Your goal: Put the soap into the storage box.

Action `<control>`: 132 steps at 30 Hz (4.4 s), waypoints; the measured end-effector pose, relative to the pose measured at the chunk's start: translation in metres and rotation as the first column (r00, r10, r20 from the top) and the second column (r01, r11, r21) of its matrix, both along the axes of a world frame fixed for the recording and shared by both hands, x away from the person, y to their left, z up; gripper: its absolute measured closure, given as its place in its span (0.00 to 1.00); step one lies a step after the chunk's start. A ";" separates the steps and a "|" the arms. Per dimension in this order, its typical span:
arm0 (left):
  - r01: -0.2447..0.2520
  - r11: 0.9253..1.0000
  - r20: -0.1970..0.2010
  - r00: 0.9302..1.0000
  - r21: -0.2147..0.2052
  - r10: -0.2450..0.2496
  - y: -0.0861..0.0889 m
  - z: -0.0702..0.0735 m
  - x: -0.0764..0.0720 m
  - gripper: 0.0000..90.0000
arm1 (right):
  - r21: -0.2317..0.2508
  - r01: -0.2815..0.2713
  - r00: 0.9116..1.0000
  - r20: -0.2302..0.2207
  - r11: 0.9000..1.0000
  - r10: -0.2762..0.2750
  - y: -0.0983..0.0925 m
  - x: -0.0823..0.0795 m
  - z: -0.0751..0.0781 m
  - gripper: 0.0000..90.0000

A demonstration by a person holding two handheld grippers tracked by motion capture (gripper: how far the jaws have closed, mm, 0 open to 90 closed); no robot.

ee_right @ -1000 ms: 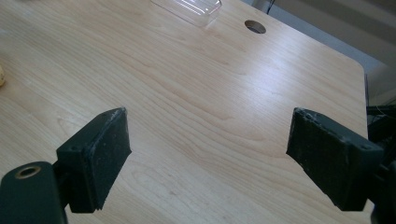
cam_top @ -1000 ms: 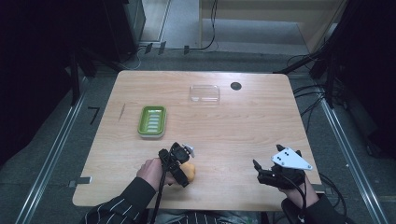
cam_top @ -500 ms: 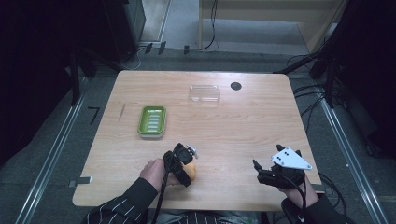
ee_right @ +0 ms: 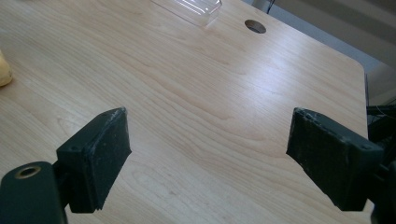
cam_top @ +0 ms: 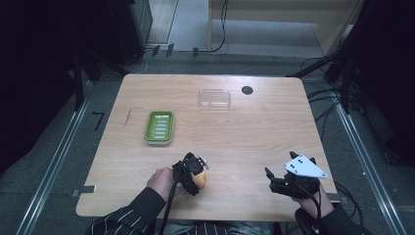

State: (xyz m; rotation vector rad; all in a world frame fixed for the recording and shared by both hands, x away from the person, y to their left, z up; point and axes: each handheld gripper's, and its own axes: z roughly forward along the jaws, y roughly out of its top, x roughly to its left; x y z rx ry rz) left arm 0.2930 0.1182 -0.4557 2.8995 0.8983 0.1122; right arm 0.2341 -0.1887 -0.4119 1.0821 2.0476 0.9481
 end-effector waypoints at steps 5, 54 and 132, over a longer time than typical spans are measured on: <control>0.012 1.000 0.004 1.000 -0.001 -0.012 0.000 0.000 0.000 0.44 | 0.001 0.000 1.000 0.000 1.000 0.000 0.000 0.000 0.000 0.15; -0.100 0.994 0.033 0.994 -0.043 0.102 0.053 0.020 0.010 0.44 | 0.008 0.003 1.000 0.003 1.000 -0.003 -0.001 -0.001 0.001 0.15; -0.300 0.950 0.124 0.943 -0.093 0.310 0.118 0.046 0.051 0.44 | 0.007 0.003 1.000 0.003 1.000 -0.003 -0.001 -0.001 0.000 0.15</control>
